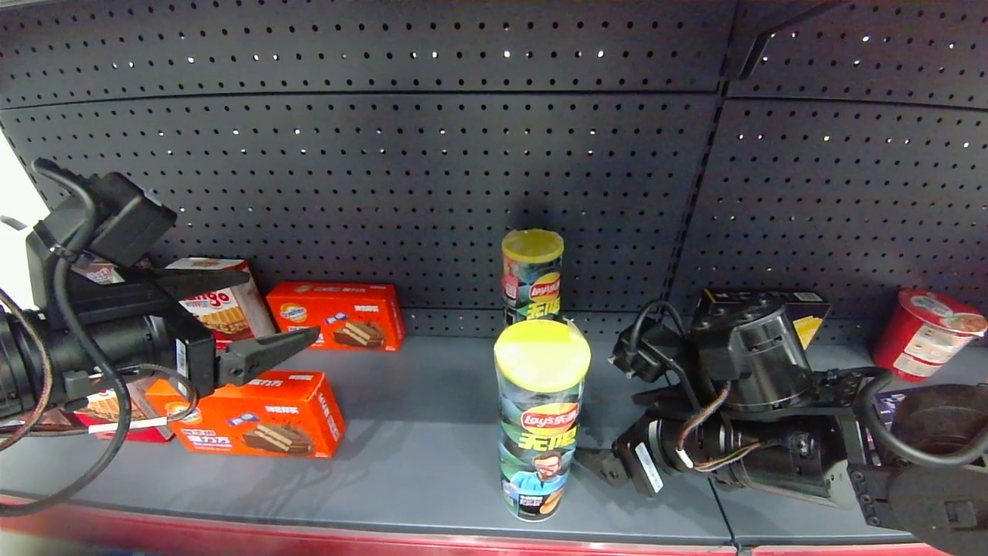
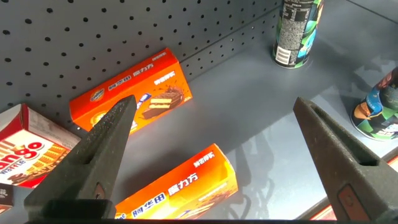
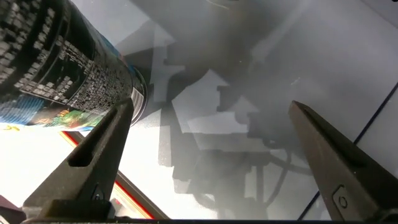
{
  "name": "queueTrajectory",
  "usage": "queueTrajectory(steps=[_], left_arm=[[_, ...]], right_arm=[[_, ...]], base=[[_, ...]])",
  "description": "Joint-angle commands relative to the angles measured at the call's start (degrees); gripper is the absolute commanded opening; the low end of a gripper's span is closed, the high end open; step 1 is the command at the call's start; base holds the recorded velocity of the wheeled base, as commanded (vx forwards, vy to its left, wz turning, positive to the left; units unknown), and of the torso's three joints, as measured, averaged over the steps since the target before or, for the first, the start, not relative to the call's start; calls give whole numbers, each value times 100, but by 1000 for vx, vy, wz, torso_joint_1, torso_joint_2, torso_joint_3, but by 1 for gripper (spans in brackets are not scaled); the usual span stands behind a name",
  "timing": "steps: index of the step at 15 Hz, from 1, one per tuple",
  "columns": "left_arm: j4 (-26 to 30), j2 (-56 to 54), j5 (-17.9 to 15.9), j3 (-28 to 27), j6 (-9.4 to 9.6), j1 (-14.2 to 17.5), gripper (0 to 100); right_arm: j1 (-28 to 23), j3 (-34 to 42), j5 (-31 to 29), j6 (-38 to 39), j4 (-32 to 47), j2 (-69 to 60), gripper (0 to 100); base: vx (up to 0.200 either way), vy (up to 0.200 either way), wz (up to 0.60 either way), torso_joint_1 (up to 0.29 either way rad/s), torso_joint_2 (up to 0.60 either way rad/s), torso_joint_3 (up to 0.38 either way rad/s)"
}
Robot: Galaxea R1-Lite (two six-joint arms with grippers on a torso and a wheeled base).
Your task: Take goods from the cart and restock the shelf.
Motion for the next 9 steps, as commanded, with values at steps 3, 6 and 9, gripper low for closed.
queueTrajectory(steps=[3,6,9], left_arm=[[-247,-136,-80,1,-10,-8,100],[-660,-514,-27,142,-27,10,100],[-669,-1402,131,564,-405,440,100]], right_arm=[[-59,-66,-145,262,7,-721,100],[-279,-66,-347,271,42,-1468,100],[-490,31,-778,280,174,-2426,100]], base=[[0,0,0,0,0,0],[0,0,0,0,0,0],[0,0,0,0,0,0]])
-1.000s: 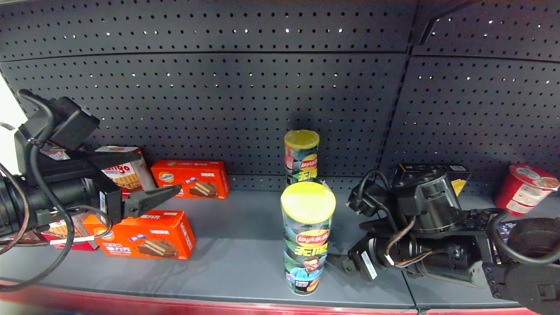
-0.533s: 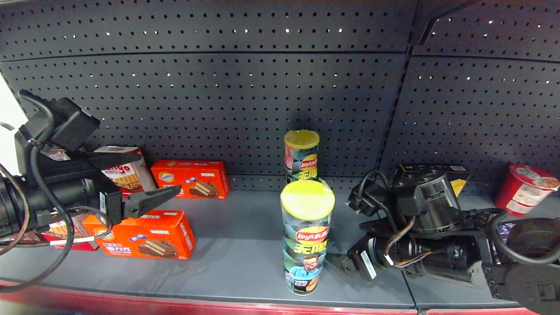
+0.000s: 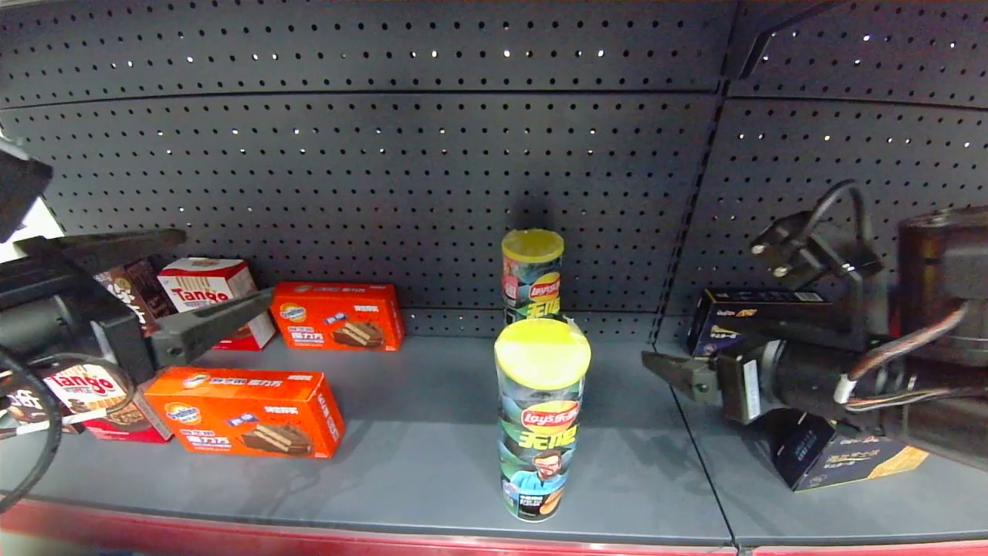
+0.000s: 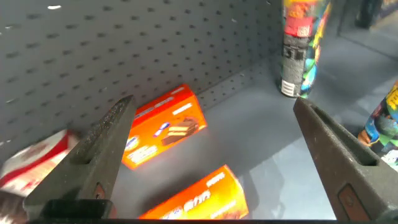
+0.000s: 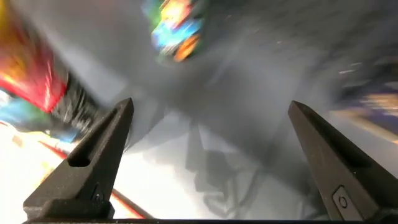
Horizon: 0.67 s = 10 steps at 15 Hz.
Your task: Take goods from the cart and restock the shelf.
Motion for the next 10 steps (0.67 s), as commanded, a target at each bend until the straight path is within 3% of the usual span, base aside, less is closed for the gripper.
queueTrajectory(steps=[1,4,7,9,10], left_arm=[[-7,-912,69,427,-260,351,100],[-7,-1817,219,1297,-621,685,100],[63,-2511,271,1895,-638,852,100],[63,-2881,544,2167,-656,843,100],[98,-3091,737,2246,-761,843,100]], right_arm=[[-233,158,-216,6,174,-1105,100],[-1111,712,-234,6,209,-2028,100],[-1727,1292,-234,-3,218,-2731,100],[-2272,1678,-278,-12,227,-3127,100],[-2606,1828,-392,-21,236,-3303,100]], base=[[0,0,0,0,0,0],[0,0,0,0,0,0],[0,0,0,0,0,0],[0,0,0,0,0,0],[0,0,0,0,0,0]])
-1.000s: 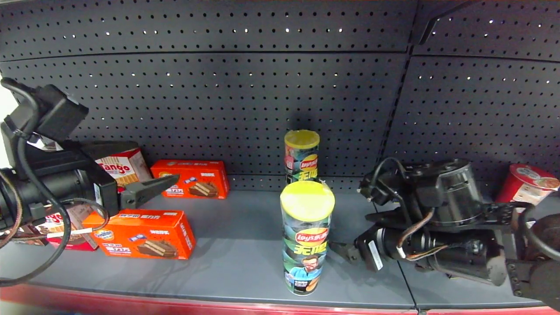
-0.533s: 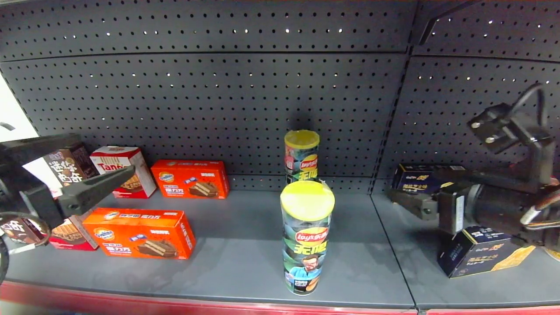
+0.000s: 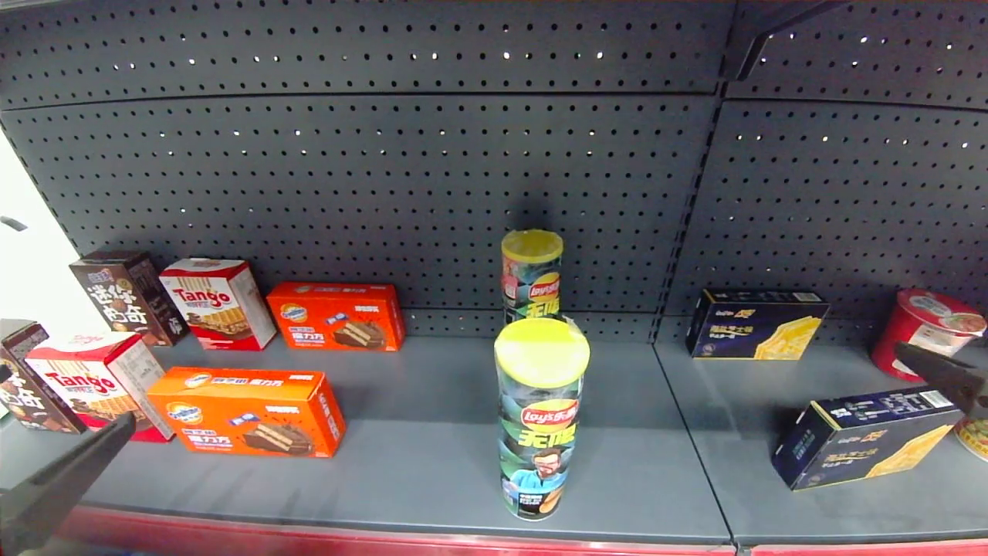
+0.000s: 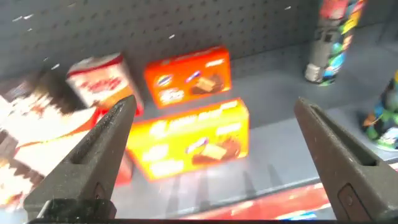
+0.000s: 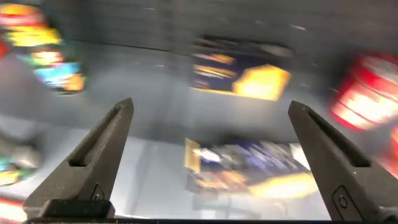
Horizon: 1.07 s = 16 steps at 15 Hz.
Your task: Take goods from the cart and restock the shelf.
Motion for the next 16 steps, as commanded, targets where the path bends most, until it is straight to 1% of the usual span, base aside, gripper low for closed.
queueTrajectory(steps=[1,2,3,4,5,6,7,8,9,10,11,12,14,15,16], left_arm=[[236,-861,328,333,-203,-8,100],[465,-1160,319,465,-220,-17,100],[896,-1617,319,632,-229,-26,100],[1230,-1925,310,623,-238,-26,100],[1660,-2320,310,658,-238,-35,100],[1915,-2619,293,729,-238,-35,100],[2029,-2874,240,834,-247,-52,100],[2056,-3173,135,1001,-247,-52,100],[2073,-3472,20,1098,-256,-43,100],[2082,-3612,38,1186,-264,-26,100],[2056,-3621,47,1247,-317,-26,100],[2038,-3621,29,1265,-361,-26,100],[2029,-3621,64,1528,-256,-26,100],[1898,-3621,91,1739,-203,-26,100],[1854,-3621,99,1801,-194,-26,100]], right_arm=[[-813,557,-146,-11,38,-873,100],[-1077,768,-146,-2,135,-1154,100],[-1420,1075,-146,-11,275,-1567,100],[-1595,1242,-138,-11,293,-1866,100],[-1604,1444,-129,-2,284,-2297,100],[-1587,1646,-103,7,275,-2648,100],[-1587,1884,-59,15,266,-2965,100],[-1543,2130,56,7,266,-3369,100],[-1525,2279,311,-11,293,-3747,100],[-1516,2455,601,-37,284,-4002,100],[-1578,2587,768,-72,284,-4186,100],[-1622,2798,952,-187,346,-4644,100],[-1692,3246,1102,-204,539,-5180,100],[-1736,3255,1304,-187,715,-5268,100],[-1736,3255,1339,-187,741,-5268,100]], base=[[0,0,0,0,0,0],[0,0,0,0,0,0],[0,0,0,0,0,0],[0,0,0,0,0,0],[0,0,0,0,0,0],[0,0,0,0,0,0],[0,0,0,0,0,0],[0,0,0,0,0,0],[0,0,0,0,0,0],[0,0,0,0,0,0],[0,0,0,0,0,0],[0,0,0,0,0,0],[0,0,0,0,0,0],[0,0,0,0,0,0],[0,0,0,0,0,0]])
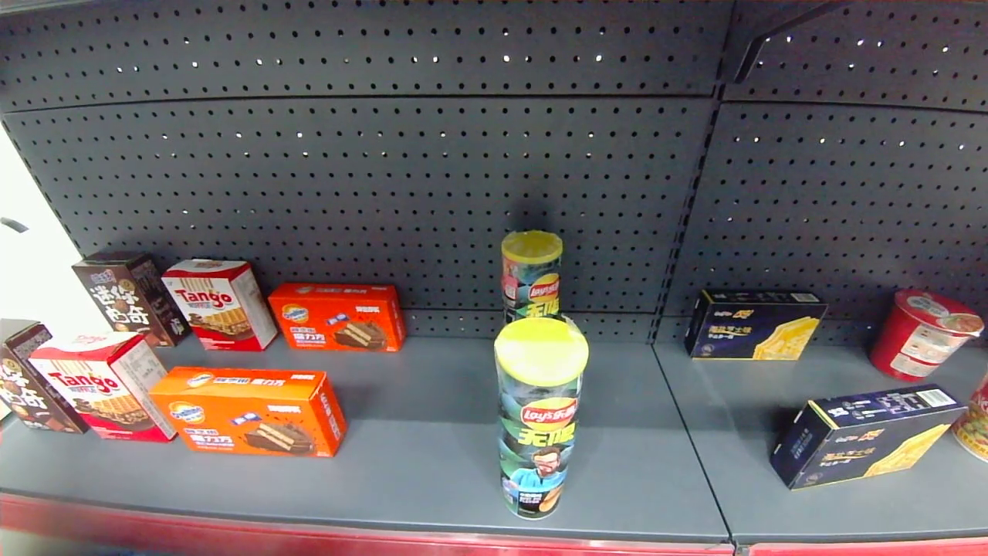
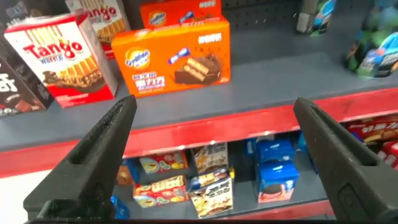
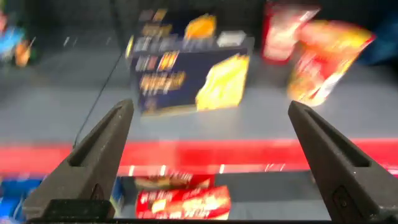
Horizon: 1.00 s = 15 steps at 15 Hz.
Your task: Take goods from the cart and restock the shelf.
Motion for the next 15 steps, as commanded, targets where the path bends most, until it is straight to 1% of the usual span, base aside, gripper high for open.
queueTrajectory(steps=[1,3,4,5,6,7,8,10,11,15], left_arm=[[-208,-37,12,319,50,2,100],[-182,-37,12,319,-47,2,100],[-182,-37,-15,319,-214,2,100],[-182,-37,-129,319,-390,-7,100],[-182,-37,-498,319,-557,2,100],[-182,-37,-533,319,-566,2,100],[-182,-37,-823,319,-513,2,100],[-173,-37,-911,319,-530,2,100],[-173,-37,-929,319,-530,2,100],[-173,-37,-920,319,-539,2,100]], right_arm=[[-40,116,99,-10,31,-410,100],[-40,107,55,-19,31,-410,100],[-49,116,55,-19,31,-410,100],[-49,116,55,25,31,-410,100],[-49,116,37,16,31,-410,100],[-49,116,37,16,31,-410,100],[-49,116,81,-28,31,-410,100],[-49,107,125,7,31,-410,100],[-40,116,134,16,31,-410,100],[-49,116,407,7,40,-410,100]], base=[[0,0,0,0,0,0],[0,0,0,0,0,0],[0,0,0,0,0,0],[0,0,0,0,0,0],[0,0,0,0,0,0],[0,0,0,0,0,0],[0,0,0,0,0,0],[0,0,0,0,0,0],[0,200,0,2,2,2],[0,0,0,0,0,0]])
